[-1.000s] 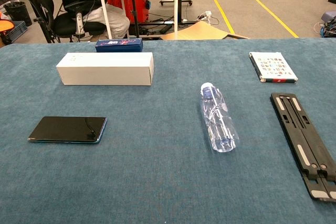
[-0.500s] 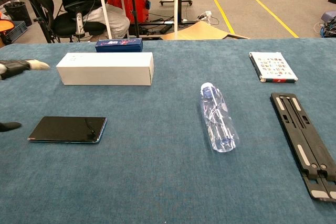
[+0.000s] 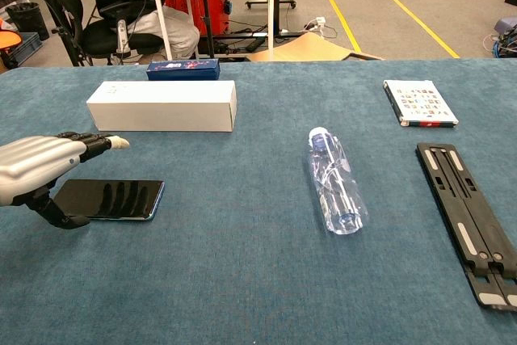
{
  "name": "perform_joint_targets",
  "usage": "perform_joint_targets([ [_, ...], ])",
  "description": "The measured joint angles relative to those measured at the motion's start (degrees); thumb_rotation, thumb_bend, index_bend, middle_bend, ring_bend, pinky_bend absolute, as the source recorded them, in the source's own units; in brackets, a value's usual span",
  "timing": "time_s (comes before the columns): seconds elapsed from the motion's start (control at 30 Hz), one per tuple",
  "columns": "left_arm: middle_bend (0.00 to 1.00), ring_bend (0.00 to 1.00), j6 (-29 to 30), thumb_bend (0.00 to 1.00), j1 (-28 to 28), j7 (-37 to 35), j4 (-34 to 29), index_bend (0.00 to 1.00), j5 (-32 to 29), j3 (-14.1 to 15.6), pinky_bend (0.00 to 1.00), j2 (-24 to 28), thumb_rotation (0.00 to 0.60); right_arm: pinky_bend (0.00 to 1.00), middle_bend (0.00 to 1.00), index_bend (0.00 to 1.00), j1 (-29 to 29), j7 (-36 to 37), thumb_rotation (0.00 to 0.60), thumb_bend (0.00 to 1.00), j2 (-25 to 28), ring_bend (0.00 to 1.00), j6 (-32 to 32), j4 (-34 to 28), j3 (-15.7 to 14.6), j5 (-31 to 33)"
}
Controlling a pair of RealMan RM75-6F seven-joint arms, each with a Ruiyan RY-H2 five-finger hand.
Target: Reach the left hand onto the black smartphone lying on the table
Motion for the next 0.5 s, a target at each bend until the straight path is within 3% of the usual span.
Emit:
perform_joint_targets([
  [0.37, 0.00, 0.00, -1.0, 0.28, -1.2, -0.7, 3.9, 0.01, -1.6, 0.4, 0.01, -2.6, 0.600, 0.00, 0.00, 0.02, 0.4, 0.2, 0.600, 0.00, 0.0, 0.00, -0.7, 0.1, 0.1, 0.3],
  [0.5, 0.00, 0.04, -0.8, 0.37, -1.5, -1.4, 5.3, 0.15, -1.4, 0.7, 0.09, -3.5, 0.600, 0.00, 0.00, 0.02, 0.5, 0.3, 0.600, 0.00, 0.0, 0.00, -1.1, 0.2, 0.1, 0.5],
])
